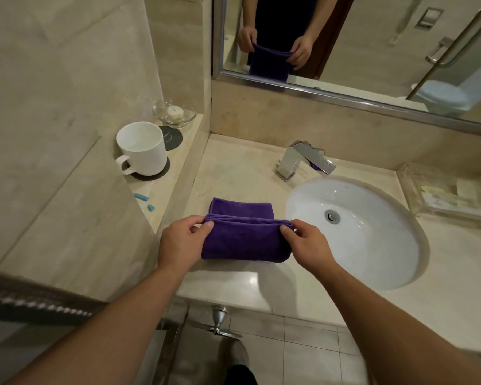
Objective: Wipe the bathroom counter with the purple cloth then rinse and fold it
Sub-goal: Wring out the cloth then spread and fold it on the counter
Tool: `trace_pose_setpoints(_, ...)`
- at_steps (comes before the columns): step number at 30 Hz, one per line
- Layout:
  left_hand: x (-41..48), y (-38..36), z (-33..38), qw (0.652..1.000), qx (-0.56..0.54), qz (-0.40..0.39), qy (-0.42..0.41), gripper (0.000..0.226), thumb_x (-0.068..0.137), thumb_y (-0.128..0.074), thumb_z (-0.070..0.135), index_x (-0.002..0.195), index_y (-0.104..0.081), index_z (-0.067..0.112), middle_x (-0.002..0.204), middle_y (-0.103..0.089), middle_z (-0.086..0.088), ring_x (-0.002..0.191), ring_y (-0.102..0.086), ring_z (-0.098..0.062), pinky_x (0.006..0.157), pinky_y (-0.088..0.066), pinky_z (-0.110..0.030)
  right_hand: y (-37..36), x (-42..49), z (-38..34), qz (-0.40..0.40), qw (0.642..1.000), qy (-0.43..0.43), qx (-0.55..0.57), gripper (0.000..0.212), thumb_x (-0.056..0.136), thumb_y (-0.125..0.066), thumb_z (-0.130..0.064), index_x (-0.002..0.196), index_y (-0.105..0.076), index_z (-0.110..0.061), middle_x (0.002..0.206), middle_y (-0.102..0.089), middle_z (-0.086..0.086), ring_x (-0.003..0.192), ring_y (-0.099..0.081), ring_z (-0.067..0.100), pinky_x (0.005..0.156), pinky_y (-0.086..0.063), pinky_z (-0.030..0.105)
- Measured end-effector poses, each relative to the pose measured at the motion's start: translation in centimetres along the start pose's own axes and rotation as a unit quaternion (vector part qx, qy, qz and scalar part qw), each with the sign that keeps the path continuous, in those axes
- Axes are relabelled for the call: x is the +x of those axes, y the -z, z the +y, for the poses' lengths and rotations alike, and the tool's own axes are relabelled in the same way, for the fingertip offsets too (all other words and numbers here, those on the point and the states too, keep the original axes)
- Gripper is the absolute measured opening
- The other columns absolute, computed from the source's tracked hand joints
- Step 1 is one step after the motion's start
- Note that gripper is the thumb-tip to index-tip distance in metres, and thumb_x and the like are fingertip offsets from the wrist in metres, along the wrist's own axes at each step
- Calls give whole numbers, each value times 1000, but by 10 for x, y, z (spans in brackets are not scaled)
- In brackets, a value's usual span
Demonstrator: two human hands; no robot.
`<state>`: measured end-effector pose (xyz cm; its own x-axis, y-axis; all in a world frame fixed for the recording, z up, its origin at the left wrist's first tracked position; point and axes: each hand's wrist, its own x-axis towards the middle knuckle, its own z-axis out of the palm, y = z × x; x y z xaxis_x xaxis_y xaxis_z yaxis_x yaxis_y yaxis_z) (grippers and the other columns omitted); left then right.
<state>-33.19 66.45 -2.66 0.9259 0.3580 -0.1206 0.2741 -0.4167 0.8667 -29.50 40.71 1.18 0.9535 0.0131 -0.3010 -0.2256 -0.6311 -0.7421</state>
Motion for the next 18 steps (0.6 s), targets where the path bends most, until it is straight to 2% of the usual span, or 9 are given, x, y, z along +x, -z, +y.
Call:
trace_pose_setpoints(7,31,-20,-3,997,52,18,46,18,94,-62,37,98,-75,24,75,-71,9,73,-67,-12,66,-55,-32,-8,54,6,-28,999,1,-36,21,104,-47,-36,106,-67,-27,92,-67,-9,82,-59,5,62,-41,19)
trace_pose_setpoints(12,58,-38,-10,996,55,10,73,20,92,-65,36,91,-77,19,72,-72,7,71,-67,-14,71,-55,-35,-15,94,20,-49,997,-10,-51,23,102,-50,-39,101,-68,-25,89,-69,-7,81,-64,13,75,-57,35)
trace_pose_setpoints(18,87,-51,-22,995,55,6,87,23,94,-63,39,90,-77,21,74,-73,10,72,-68,-13,72,-56,-34,-21,131,27,-70,996,-17,-44,19,99,-56,-43,99,-67,-28,87,-70,-8,78,-67,12,73,-58,33)
